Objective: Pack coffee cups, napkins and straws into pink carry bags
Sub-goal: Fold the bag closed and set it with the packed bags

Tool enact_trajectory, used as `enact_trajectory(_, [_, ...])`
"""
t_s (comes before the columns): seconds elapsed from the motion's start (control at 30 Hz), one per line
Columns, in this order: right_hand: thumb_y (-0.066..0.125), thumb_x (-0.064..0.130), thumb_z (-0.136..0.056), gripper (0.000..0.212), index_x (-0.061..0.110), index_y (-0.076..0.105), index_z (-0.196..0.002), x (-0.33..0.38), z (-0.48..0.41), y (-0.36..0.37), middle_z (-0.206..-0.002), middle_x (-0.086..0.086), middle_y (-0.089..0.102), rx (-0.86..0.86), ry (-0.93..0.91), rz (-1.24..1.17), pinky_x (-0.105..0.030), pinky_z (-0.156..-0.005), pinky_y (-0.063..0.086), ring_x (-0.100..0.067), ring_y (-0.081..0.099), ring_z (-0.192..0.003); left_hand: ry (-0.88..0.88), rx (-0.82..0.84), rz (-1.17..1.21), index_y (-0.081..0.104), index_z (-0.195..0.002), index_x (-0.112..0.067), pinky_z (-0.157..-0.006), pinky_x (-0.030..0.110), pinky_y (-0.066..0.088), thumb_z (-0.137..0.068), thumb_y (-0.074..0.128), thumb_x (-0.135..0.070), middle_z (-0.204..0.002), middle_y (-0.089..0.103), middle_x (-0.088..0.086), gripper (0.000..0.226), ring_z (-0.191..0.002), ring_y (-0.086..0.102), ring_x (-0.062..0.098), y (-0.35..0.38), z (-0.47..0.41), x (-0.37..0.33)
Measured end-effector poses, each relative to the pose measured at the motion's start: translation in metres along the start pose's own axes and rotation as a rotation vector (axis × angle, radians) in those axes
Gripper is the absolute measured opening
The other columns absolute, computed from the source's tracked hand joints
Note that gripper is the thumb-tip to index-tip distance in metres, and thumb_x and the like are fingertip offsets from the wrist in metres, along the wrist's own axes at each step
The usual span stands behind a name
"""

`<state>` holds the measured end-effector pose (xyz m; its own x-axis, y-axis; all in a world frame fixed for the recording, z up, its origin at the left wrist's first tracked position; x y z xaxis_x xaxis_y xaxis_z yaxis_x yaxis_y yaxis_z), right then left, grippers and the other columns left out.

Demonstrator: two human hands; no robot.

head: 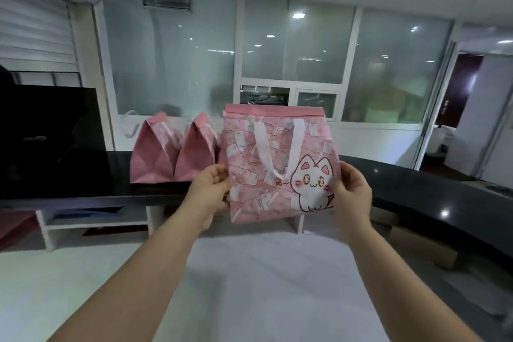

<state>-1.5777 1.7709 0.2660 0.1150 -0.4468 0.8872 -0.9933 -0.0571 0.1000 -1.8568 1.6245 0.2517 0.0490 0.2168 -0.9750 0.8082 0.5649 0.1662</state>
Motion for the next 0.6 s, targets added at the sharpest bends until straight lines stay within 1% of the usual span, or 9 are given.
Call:
enact_trajectory(0.07, [0.059, 0.008, -0.093, 0.046, 0.016, 0.050, -0.138, 0.002, -0.038, 0.011, -0.131, 0.003, 0.055, -0.015, -0.094, 0.201, -0.035, -0.103, 0.046, -0.016, 0.055, -0.119, 0.011, 0.016, 0.042, 0.059, -0.097, -0.015, -0.073, 0.046, 0.059, -0.096, 0.057, -0.004, -0.097, 0.070, 0.001, 0.012, -0.083, 0.068, 0.019, 0.024, -0.042, 0.006])
enact_trajectory(0.1, [0.060, 0.007, -0.092, 0.052, 0.013, 0.045, -0.142, 0.003, -0.056, 0.016, -0.134, 0.001, 0.050, -0.016, -0.146, 0.330, -0.038, -0.109, 0.039, -0.020, 0.049, -0.126, 0.024, 0.029, 0.061, 0.059, -0.095, -0.015, -0.073, 0.046, 0.059, -0.095, 0.056, -0.003, -0.096, 0.069, 0.002, 0.013, -0.082, 0.068, 0.019, 0.040, -0.061, 0.009])
enact_trajectory(0.17, [0.062, 0.012, -0.091, 0.062, 0.015, 0.036, -0.148, -0.004, -0.084, 0.024, -0.146, -0.003, 0.040, -0.001, -0.171, 0.511, -0.040, -0.116, 0.028, -0.025, 0.035, -0.137, 0.071, 0.060, 0.076, 0.058, -0.090, -0.016, -0.075, 0.044, 0.059, -0.094, 0.057, -0.001, -0.091, 0.069, 0.002, 0.015, -0.084, 0.067, 0.022, 0.076, -0.095, 0.015])
enact_trajectory(0.23, [0.062, 0.018, -0.093, 0.066, 0.025, 0.031, -0.150, -0.028, -0.096, 0.028, -0.157, 0.001, 0.027, 0.047, -0.079, 0.484, -0.044, -0.118, 0.024, -0.020, 0.025, -0.144, 0.116, 0.083, 0.058, 0.059, -0.085, -0.017, -0.079, 0.040, 0.056, -0.092, 0.061, -0.002, -0.086, 0.068, 0.002, 0.016, -0.082, 0.065, 0.019, 0.113, -0.119, 0.026])
enact_trajectory(0.3, [0.062, 0.017, -0.093, 0.060, 0.037, 0.037, -0.143, -0.057, -0.098, 0.033, -0.151, 0.005, 0.033, 0.112, 0.002, 0.372, -0.047, -0.111, 0.037, -0.018, 0.034, -0.138, 0.146, 0.096, 0.033, 0.058, -0.083, -0.018, -0.076, 0.029, 0.055, -0.091, 0.063, -0.005, -0.081, 0.068, -0.002, 0.016, -0.076, 0.063, 0.010, 0.149, -0.138, 0.040])
enact_trajectory(0.37, [0.067, 0.009, -0.088, 0.067, 0.041, 0.038, -0.139, -0.083, -0.103, 0.034, -0.142, 0.001, 0.041, 0.158, 0.075, 0.320, -0.047, -0.100, 0.049, -0.020, 0.045, -0.128, 0.170, 0.106, 0.014, 0.058, -0.082, -0.019, -0.071, 0.021, 0.052, -0.091, 0.064, -0.007, -0.079, 0.068, -0.004, 0.016, -0.071, 0.062, 0.005, 0.185, -0.154, 0.053])
enact_trajectory(0.47, [0.076, 0.002, -0.078, 0.091, 0.034, 0.028, -0.149, -0.108, -0.131, 0.024, -0.136, -0.004, 0.043, 0.194, 0.114, 0.329, -0.044, -0.095, 0.053, -0.021, 0.049, -0.124, 0.202, 0.134, -0.019, 0.059, -0.082, -0.018, -0.068, 0.019, 0.048, -0.091, 0.064, -0.009, -0.080, 0.068, -0.001, 0.014, -0.071, 0.060, 0.005, 0.235, -0.175, 0.069])
enact_trajectory(0.53, [0.077, -0.002, -0.076, 0.096, 0.033, 0.026, -0.150, -0.127, -0.153, 0.015, -0.134, -0.003, 0.045, 0.214, 0.147, 0.284, -0.035, -0.084, 0.057, -0.019, 0.051, -0.121, 0.209, 0.149, -0.039, 0.058, -0.080, -0.020, -0.069, 0.019, 0.048, -0.091, 0.063, -0.009, -0.078, 0.067, -0.004, 0.017, -0.069, 0.059, 0.003, 0.261, -0.188, 0.080])
enact_trajectory(0.6, [0.076, -0.005, -0.076, 0.097, 0.034, 0.025, -0.148, -0.146, -0.179, 0.006, -0.132, -0.001, 0.049, 0.244, 0.158, 0.247, -0.025, -0.074, 0.057, -0.013, 0.055, -0.117, 0.203, 0.168, -0.058, 0.057, -0.078, -0.023, -0.071, 0.030, 0.054, -0.091, 0.063, -0.011, -0.076, 0.066, -0.006, 0.018, -0.072, 0.061, 0.008, 0.287, -0.203, 0.093])
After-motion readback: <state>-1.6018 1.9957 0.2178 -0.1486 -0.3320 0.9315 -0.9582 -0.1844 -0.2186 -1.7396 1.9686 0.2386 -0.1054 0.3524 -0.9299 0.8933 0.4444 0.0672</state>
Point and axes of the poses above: each hand's wrist, its own z-axis away from the middle knuckle, its own y-axis out of the palm, x = y × z, the point moved 9 cm from there along -z, towards the middle knuckle
